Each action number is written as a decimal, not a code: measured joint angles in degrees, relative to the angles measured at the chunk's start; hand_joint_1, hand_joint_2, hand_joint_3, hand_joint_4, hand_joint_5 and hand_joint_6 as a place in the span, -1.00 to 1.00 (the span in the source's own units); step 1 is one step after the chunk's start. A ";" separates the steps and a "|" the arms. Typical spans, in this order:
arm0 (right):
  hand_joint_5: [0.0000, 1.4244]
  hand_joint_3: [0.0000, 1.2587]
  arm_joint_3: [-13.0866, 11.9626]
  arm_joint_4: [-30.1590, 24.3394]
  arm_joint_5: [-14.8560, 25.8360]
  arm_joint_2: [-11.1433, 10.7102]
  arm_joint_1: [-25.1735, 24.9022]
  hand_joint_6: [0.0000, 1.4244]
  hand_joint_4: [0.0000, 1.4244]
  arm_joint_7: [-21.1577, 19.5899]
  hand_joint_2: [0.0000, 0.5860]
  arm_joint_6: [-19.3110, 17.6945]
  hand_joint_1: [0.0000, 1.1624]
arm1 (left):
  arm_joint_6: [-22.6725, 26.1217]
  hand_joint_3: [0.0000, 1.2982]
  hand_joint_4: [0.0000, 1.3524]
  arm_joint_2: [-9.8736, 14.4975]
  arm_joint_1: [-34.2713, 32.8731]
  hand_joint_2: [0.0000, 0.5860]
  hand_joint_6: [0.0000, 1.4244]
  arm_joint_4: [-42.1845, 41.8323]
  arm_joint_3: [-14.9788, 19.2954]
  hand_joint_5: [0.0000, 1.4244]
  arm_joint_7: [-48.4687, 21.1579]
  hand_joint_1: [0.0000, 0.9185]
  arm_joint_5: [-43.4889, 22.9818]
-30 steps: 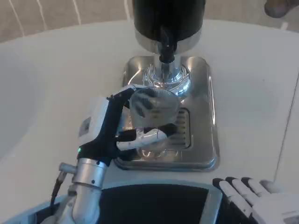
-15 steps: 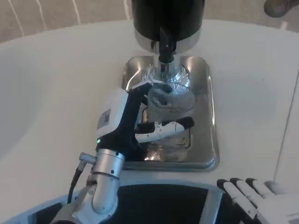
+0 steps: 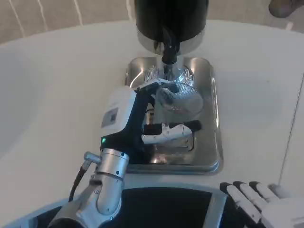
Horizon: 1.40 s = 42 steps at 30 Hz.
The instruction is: Grasp the cup under the faucet to collect the drink, then remove the cup.
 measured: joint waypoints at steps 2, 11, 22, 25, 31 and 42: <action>-1.00 -1.00 -0.06 0.00 0.07 0.00 -0.01 -1.00 -1.00 0.07 0.84 -0.11 -0.69 | 0.89 -0.23 -0.40 0.12 -0.15 -0.80 0.56 0.00 -0.76 0.03 0.65 -0.29 0.47; -1.00 -1.00 -0.06 0.00 0.07 0.00 -0.01 -1.00 -1.00 0.53 0.84 -0.07 -0.70 | 2.86 -0.41 -0.69 0.37 -0.13 -0.79 -0.20 0.45 -1.43 -0.42 0.51 -0.38 0.82; -1.00 -1.00 0.36 0.00 0.05 0.00 -0.03 -1.00 -1.00 0.92 0.84 0.73 -0.71 | 3.58 -0.53 -0.80 0.80 -0.14 -0.82 -0.46 0.43 -1.70 -0.52 0.21 -0.46 0.91; -1.00 -1.00 0.54 0.00 0.05 0.00 -0.03 -1.00 -1.00 0.92 0.84 0.88 -0.71 | 3.58 -0.57 -0.83 1.36 -0.13 -0.82 -0.49 0.37 -1.73 -0.55 0.20 -0.50 0.93; -1.00 -1.00 0.70 0.00 0.05 0.00 -0.03 -1.00 -1.00 0.92 0.83 0.95 -0.71 | 3.52 -0.64 -0.87 2.45 -0.11 -0.86 -0.53 -0.22 -1.75 -0.57 -0.15 -0.51 0.92; -1.00 -1.00 1.26 0.00 0.05 0.03 0.08 -1.00 -1.00 0.83 0.82 0.75 -0.69 | 2.50 -0.66 -0.87 4.56 0.89 -0.85 -0.52 -1.63 -1.76 -0.57 -1.03 -0.54 0.92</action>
